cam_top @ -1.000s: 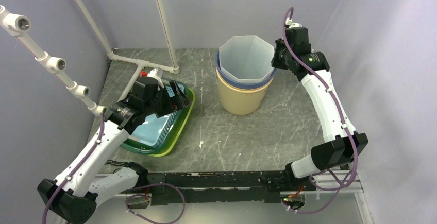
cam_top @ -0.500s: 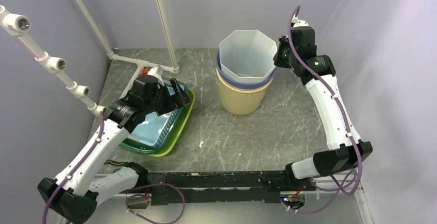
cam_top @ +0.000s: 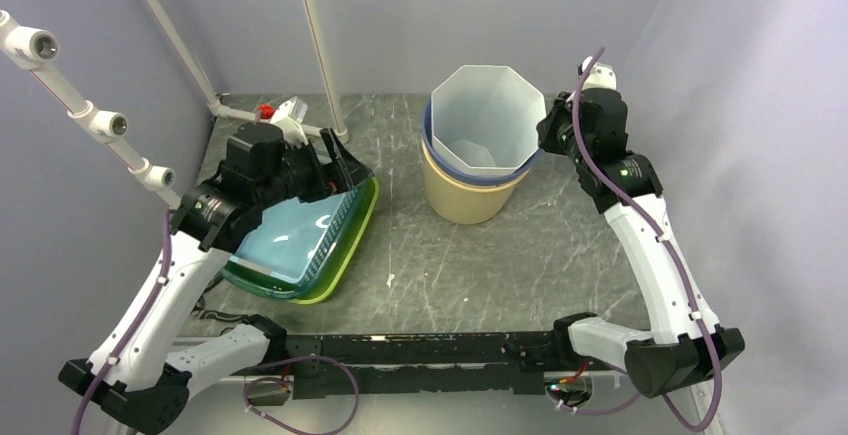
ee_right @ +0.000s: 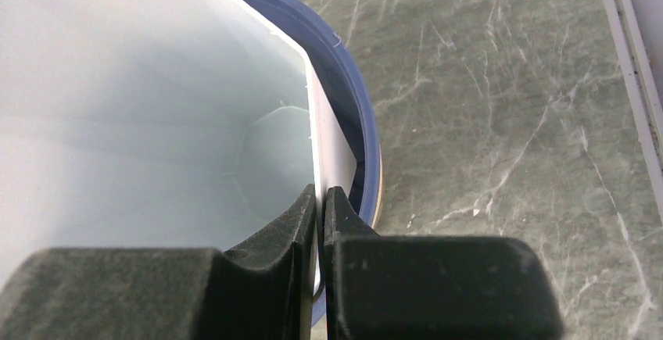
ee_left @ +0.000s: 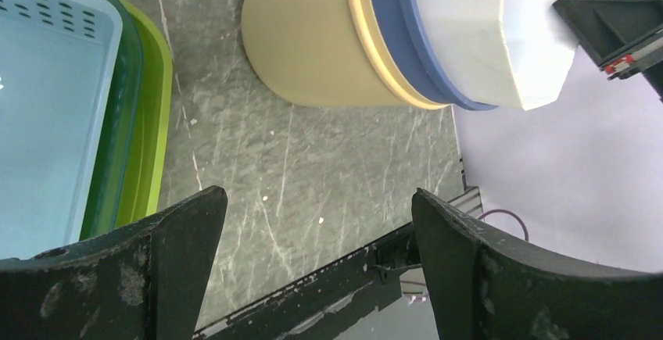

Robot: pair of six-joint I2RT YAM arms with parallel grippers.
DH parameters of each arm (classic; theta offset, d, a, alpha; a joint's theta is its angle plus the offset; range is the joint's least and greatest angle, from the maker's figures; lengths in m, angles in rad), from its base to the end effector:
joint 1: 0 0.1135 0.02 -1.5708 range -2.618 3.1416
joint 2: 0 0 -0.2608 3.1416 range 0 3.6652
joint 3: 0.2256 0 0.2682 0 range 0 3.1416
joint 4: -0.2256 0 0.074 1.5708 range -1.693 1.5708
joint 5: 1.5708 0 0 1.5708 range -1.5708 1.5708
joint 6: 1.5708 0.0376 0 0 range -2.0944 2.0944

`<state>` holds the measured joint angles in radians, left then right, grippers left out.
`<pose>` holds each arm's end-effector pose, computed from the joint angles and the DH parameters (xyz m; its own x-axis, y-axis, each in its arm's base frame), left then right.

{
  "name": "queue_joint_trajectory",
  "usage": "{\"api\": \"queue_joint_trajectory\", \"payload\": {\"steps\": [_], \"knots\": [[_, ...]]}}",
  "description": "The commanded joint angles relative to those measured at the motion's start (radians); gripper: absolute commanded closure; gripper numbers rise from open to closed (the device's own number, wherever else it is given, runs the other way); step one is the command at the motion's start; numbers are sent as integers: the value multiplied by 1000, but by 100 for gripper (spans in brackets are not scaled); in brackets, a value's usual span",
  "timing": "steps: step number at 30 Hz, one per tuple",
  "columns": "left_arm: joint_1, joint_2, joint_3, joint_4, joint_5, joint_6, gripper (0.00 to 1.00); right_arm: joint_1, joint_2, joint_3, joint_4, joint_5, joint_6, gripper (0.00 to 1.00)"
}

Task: Turn the large container upside down

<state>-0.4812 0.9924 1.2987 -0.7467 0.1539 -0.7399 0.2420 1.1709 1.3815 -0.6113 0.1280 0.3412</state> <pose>0.1827 -0.1019 0.4205 -0.6703 -0.4016 -0.6240 0.1738 0.7326 -0.6581 0.2575 0.0586 0.4236 -0.3982 0.2436 -0.8844 0.0103 0.9652 0.2612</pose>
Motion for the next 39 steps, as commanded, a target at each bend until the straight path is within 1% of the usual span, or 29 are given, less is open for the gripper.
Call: {"api": "queue_joint_trajectory", "payload": {"steps": [1,5,9,13,18,21,29,39], "knots": [[-2,42,89,-40,46,40,6,5,-37,-8,208,37,-9,100],[-2,68,134,-18,65,38,6,5,-54,-47,257,13,-6,100],[-2,86,151,44,78,31,6,4,-40,-2,237,17,-9,100],[-1,119,161,73,109,27,6,5,-4,63,195,19,9,100],[-2,138,111,82,142,-3,7,3,-6,124,187,6,55,100],[-2,127,56,126,160,-19,8,5,-10,164,175,-25,83,100],[-2,126,-10,107,139,-24,8,5,-99,154,191,-59,127,100],[-2,138,-48,127,128,-46,8,4,-241,165,238,-93,115,100]]}}
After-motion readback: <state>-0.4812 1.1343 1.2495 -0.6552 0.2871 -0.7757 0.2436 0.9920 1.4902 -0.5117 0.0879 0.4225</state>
